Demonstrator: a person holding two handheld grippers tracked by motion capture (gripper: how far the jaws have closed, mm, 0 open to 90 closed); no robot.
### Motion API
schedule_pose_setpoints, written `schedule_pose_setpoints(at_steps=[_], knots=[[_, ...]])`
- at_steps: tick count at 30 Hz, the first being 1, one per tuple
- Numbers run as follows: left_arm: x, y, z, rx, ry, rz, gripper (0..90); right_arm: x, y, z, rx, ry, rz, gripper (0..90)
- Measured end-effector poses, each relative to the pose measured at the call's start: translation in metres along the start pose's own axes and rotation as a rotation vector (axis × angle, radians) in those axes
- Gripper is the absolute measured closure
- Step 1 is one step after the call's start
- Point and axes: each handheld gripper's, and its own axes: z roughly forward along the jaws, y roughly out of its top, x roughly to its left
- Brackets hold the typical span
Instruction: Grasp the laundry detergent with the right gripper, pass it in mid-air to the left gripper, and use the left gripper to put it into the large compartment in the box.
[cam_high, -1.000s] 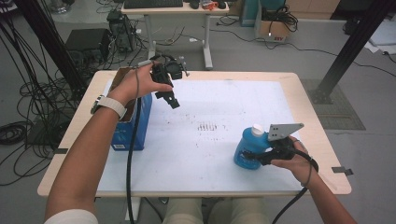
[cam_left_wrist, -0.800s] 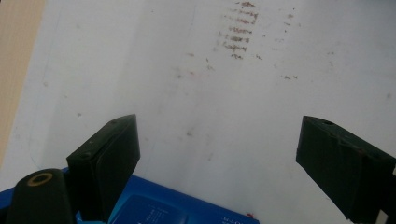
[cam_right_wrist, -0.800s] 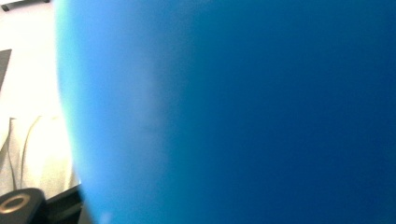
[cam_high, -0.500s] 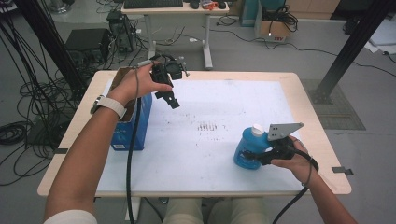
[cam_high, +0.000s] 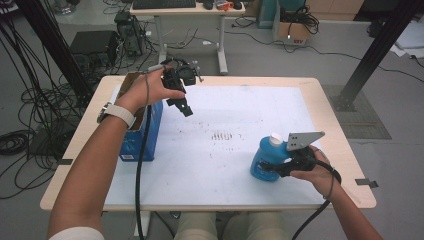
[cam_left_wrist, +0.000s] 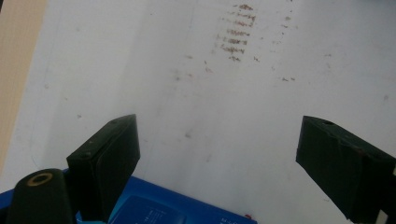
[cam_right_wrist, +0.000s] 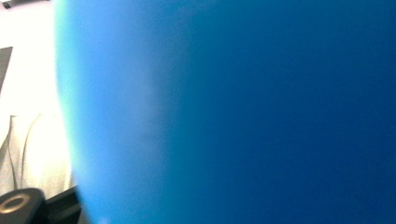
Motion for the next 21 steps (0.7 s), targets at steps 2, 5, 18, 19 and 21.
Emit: schedule_pose_setpoints(at_steps=[2,5,18,19,21], knots=[[0.0,0.0001,-0.0003,0.001,0.0,0.002,13.8,0.0,0.0,0.0,0.0,0.0,0.0,43.5],[-0.0007,-0.0001,0.0002,-0.006,-0.002,-0.004,13.8,0.0007,-0.0002,-0.0003,0.004,-0.001,0.01,43.3],[-0.001,0.0016,0.0005,0.007,-0.003,-0.002,13.7,0.0,0.0,0.0,0.001,0.0,0.0,43.3],[-0.0009,0.0016,0.0006,0.004,-0.002,0.0,13.8,0.0,0.0001,0.0,0.001,0.001,0.0,43.3],[-0.0007,0.0017,0.0006,0.006,-0.002,0.002,13.8,-0.0001,0.0001,0.0,0.003,0.001,0.001,43.3]])
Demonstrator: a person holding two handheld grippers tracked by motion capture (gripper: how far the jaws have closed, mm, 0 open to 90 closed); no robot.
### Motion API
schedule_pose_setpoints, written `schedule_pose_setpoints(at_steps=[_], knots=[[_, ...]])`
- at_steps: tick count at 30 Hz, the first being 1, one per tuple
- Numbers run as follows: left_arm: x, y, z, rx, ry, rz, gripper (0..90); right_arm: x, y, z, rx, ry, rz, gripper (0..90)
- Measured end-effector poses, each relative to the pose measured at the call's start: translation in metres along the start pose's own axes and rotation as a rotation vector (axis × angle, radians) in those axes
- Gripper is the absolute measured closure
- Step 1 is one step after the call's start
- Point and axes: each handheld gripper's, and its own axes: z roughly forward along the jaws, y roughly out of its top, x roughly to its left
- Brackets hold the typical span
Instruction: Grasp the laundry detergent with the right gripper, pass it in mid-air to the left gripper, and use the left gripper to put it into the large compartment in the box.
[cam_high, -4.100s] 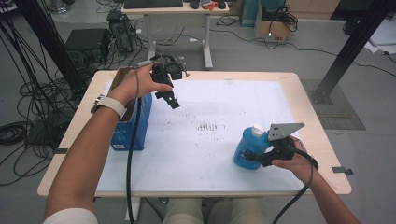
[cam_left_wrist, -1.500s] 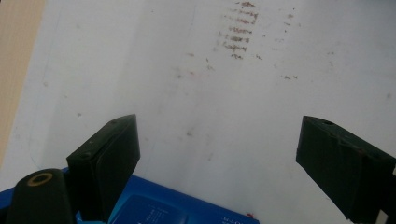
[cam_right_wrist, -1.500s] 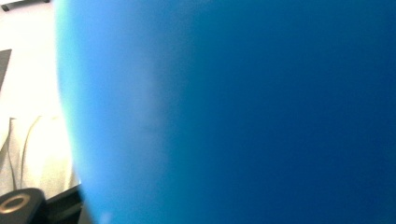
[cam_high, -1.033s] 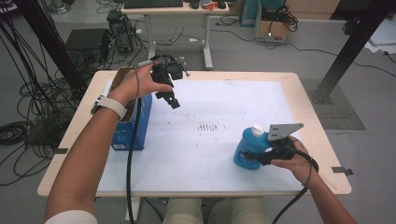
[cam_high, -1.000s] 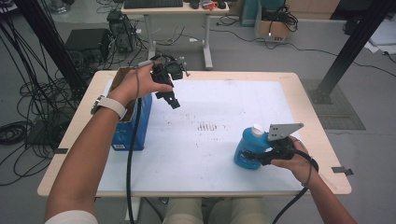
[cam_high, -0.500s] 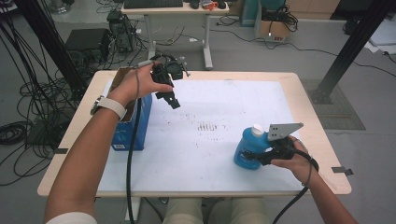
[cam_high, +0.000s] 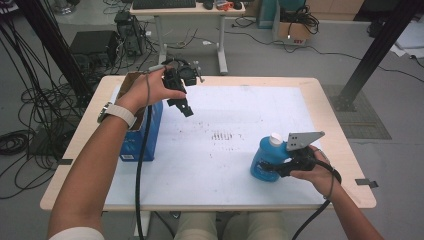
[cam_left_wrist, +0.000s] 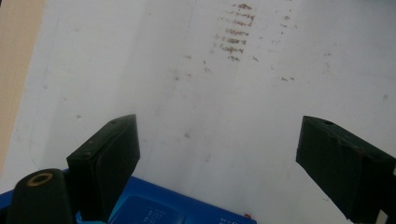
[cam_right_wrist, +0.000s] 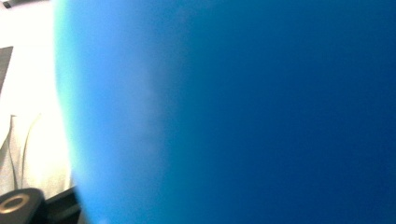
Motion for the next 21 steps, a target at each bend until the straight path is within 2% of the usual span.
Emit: schedule_pose_setpoints(at_steps=[21], knots=[[0.0007,-0.0009,0.0,-0.006,0.002,-0.003,13.8,-0.0001,-0.0003,0.0002,-0.003,0.001,-0.002,43.3]])
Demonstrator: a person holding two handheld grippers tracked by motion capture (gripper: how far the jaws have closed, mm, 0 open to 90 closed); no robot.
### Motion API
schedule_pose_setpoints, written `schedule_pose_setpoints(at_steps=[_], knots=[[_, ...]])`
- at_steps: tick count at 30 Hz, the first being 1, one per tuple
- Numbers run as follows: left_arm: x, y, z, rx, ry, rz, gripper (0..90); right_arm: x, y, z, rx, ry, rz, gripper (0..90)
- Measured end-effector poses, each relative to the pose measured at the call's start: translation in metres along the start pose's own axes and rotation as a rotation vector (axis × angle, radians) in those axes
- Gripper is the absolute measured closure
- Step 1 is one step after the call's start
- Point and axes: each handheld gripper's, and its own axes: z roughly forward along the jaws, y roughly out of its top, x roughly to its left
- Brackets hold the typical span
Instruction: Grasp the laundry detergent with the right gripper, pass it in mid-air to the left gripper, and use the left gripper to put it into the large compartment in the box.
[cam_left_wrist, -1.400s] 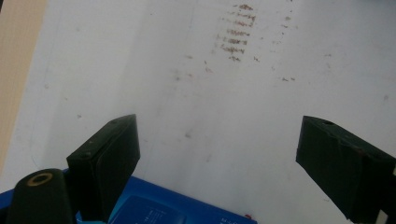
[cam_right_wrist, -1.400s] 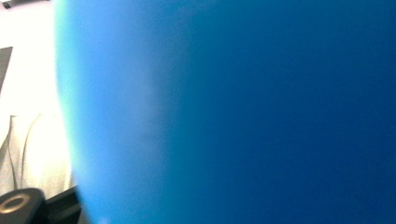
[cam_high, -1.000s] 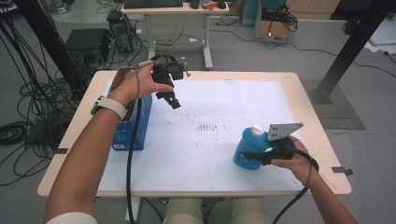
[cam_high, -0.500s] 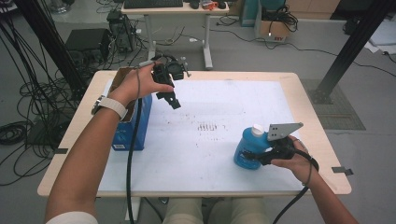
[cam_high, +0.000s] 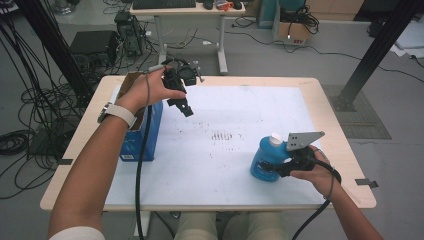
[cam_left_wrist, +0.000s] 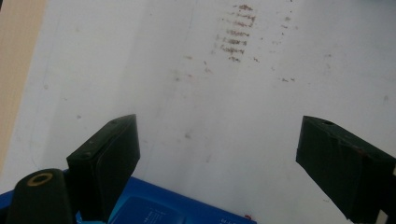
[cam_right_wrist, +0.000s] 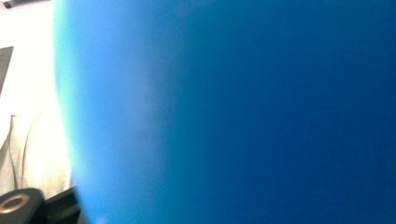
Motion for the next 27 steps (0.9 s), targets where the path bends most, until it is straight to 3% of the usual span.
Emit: schedule_pose_setpoints(at_steps=[27], knots=[[-0.0005,0.0003,-0.0006,0.006,0.0,-0.001,13.8,-0.0011,0.0006,0.0006,-0.001,0.002,-0.012,43.3]])
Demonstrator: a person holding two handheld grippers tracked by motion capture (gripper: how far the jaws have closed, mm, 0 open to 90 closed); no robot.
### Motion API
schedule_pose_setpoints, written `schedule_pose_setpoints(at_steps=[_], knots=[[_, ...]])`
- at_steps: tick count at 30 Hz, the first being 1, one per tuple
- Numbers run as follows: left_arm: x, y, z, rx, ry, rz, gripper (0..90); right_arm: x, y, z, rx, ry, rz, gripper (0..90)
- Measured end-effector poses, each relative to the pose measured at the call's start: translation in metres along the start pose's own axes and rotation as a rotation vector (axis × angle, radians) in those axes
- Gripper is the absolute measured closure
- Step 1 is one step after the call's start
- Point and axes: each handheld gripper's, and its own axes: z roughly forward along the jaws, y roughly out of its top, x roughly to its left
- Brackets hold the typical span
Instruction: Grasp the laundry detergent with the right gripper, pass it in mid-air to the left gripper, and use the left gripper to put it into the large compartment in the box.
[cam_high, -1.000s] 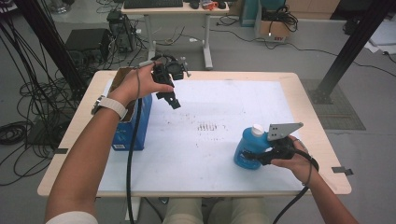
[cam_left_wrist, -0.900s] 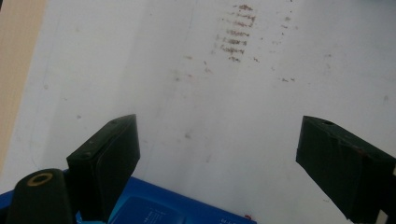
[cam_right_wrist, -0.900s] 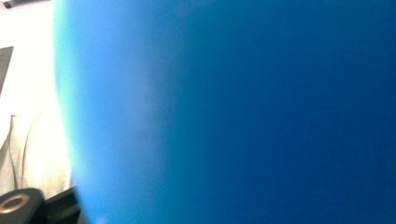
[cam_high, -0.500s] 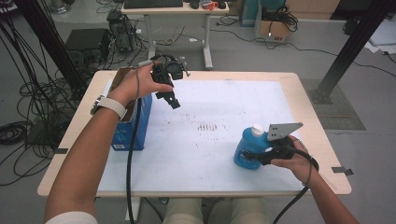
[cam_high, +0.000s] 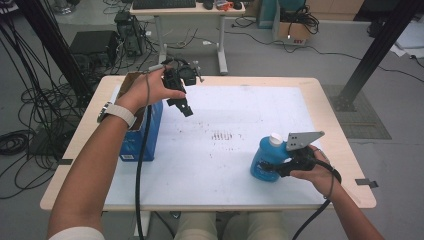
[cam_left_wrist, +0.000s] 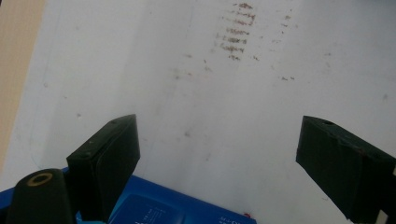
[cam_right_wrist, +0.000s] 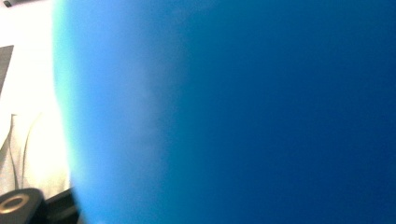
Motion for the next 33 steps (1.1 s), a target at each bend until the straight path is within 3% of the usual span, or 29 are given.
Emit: schedule_pose_setpoints(at_steps=[10,19,20,33], knots=[[0.0001,-0.0006,-0.0003,-0.002,0.0,0.0,13.8,0.0014,0.0,-0.0008,0.012,-0.002,0.023,43.3],[-0.0005,-0.001,-0.0006,-0.003,0.001,-0.006,13.8,0.0002,-0.0001,-0.0001,0.001,0.0,0.005,43.3],[-0.0005,-0.001,-0.0006,-0.003,0.001,-0.007,13.7,0.0017,-0.0002,-0.0009,0.013,-0.002,0.027,43.3],[-0.0013,-0.0008,-0.0008,0.001,0.006,-0.007,13.6,0.0007,-0.0003,-0.0002,0.002,-0.002,0.007,43.4]])
